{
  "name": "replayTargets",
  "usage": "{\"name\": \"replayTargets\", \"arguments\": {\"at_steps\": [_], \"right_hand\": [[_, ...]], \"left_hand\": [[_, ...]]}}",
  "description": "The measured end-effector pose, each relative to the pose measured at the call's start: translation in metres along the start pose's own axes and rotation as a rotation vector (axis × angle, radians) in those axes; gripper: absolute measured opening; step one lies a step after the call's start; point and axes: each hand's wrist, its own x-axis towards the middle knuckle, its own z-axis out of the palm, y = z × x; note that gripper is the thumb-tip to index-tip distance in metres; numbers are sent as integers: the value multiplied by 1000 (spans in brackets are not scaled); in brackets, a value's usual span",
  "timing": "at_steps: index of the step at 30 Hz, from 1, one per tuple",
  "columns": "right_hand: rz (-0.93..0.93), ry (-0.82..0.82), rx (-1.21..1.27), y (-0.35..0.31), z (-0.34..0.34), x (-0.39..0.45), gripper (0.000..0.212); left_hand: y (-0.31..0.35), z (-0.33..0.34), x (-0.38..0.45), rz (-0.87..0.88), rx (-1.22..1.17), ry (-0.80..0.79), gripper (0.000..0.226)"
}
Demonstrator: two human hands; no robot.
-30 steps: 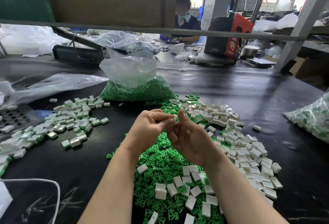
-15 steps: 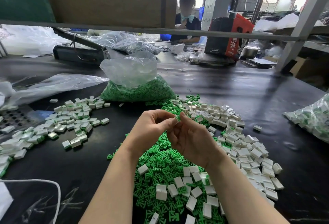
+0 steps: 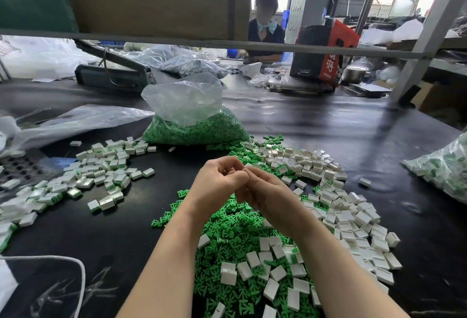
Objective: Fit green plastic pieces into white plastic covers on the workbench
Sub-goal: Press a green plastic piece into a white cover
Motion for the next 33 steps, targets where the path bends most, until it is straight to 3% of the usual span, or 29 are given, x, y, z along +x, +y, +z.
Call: {"name": "replayTargets", "arguments": {"at_steps": [8, 15, 20, 24, 26, 31, 33], "right_hand": [[6, 14, 39, 0, 1, 0, 27], [24, 34, 114, 2, 1, 2, 51], [4, 5, 103, 3, 0, 3, 38], [26, 14, 139, 4, 3, 5, 43], [34, 27, 93, 2, 5, 4, 46], [54, 131, -157, -3, 1, 3, 53], [37, 201, -157, -6, -6, 3, 48]], "left_hand": [[-2, 3, 1, 11, -38, 10, 19], [-1, 3, 1, 29, -66, -7, 33], [-5, 3, 2, 14, -58, -14, 33], [-6, 2, 4, -7, -89, -5, 25], [-4, 2, 4, -16, -112, -1, 11], [-13, -11, 4, -96, -221, 124, 20], [-18, -20, 5, -155, -319, 180, 11]]}}
